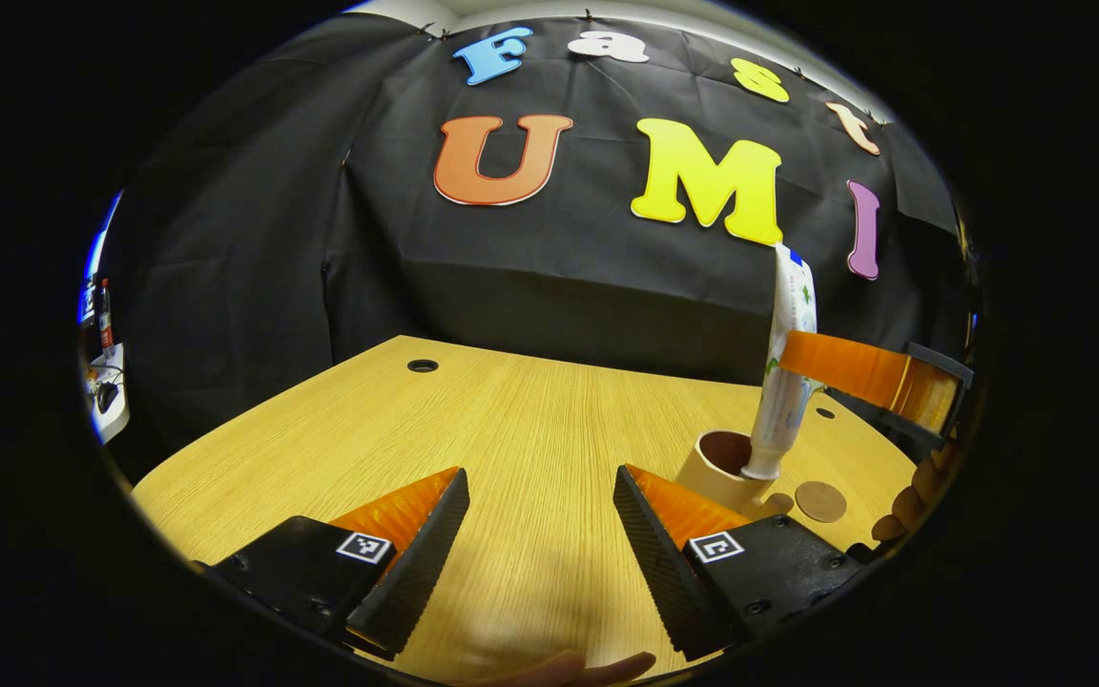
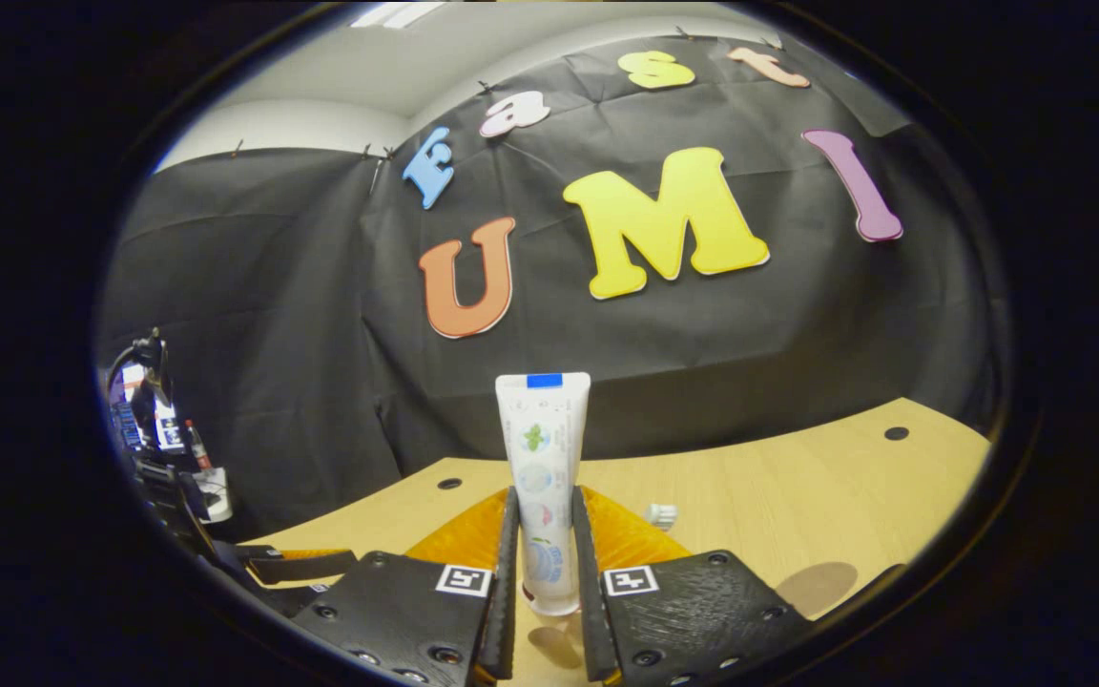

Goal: Put the toothbrush and toothpaste on the desktop into the cup, then pick up the cup and place it on the coaster on the desktop.

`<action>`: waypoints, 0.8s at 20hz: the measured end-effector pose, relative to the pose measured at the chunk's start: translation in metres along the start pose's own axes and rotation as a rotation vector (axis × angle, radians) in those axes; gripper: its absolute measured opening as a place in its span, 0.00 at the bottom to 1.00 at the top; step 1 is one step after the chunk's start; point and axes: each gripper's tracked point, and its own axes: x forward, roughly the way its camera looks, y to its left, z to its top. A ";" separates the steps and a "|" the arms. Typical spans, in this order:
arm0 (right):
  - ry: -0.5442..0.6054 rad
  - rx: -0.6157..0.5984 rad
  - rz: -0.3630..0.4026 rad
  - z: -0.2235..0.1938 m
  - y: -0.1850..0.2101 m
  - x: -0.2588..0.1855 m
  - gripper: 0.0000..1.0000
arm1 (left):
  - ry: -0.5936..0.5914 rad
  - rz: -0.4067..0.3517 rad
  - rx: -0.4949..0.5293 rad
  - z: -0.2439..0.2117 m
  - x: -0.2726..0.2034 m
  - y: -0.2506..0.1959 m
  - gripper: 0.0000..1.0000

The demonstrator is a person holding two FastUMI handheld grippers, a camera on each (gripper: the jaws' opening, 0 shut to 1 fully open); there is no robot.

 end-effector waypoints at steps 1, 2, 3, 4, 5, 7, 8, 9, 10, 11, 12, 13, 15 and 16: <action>-0.009 -0.008 -0.003 0.003 0.000 0.000 0.30 | -0.001 0.000 0.002 0.000 -0.001 -0.001 0.97; -0.019 -0.013 0.000 0.005 0.002 -0.001 0.28 | -0.001 0.002 0.004 0.001 -0.001 -0.001 0.97; -0.023 -0.013 0.007 0.006 0.003 -0.001 0.28 | -0.002 0.005 0.006 0.001 -0.001 -0.001 0.97; -0.030 -0.016 0.025 0.006 0.007 0.000 0.29 | 0.000 0.009 0.005 0.000 -0.002 -0.002 0.97; -0.035 -0.027 0.023 0.008 0.007 0.000 0.32 | 0.004 0.010 0.004 -0.001 -0.002 -0.003 0.97; -0.035 -0.047 0.026 0.009 0.006 -0.009 0.33 | 0.006 0.017 0.007 -0.002 -0.003 -0.004 0.97; -0.038 -0.057 0.036 0.012 0.007 -0.016 0.39 | 0.003 0.016 0.010 0.000 -0.003 -0.008 0.97; -0.052 -0.072 0.032 0.016 0.005 -0.025 0.45 | -0.005 0.012 0.016 0.002 -0.005 -0.012 0.98; -0.066 -0.090 0.025 0.021 0.002 -0.036 0.45 | -0.007 0.009 0.022 0.002 -0.006 -0.016 0.97; -0.075 -0.103 0.028 0.024 0.001 -0.047 0.51 | -0.008 0.004 0.026 0.003 -0.008 -0.021 0.97; -0.085 -0.110 0.035 0.026 0.000 -0.059 0.57 | -0.009 -0.004 0.030 0.004 -0.010 -0.028 0.97; -0.094 -0.120 0.036 0.029 -0.002 -0.072 0.72 | -0.009 -0.011 0.041 0.006 -0.011 -0.035 0.97; -0.116 -0.141 0.029 0.035 -0.011 -0.100 0.86 | -0.001 -0.019 0.064 0.009 -0.012 -0.048 0.97; -0.125 -0.151 0.023 0.036 -0.016 -0.111 0.85 | 0.005 -0.020 0.070 0.009 -0.013 -0.053 0.97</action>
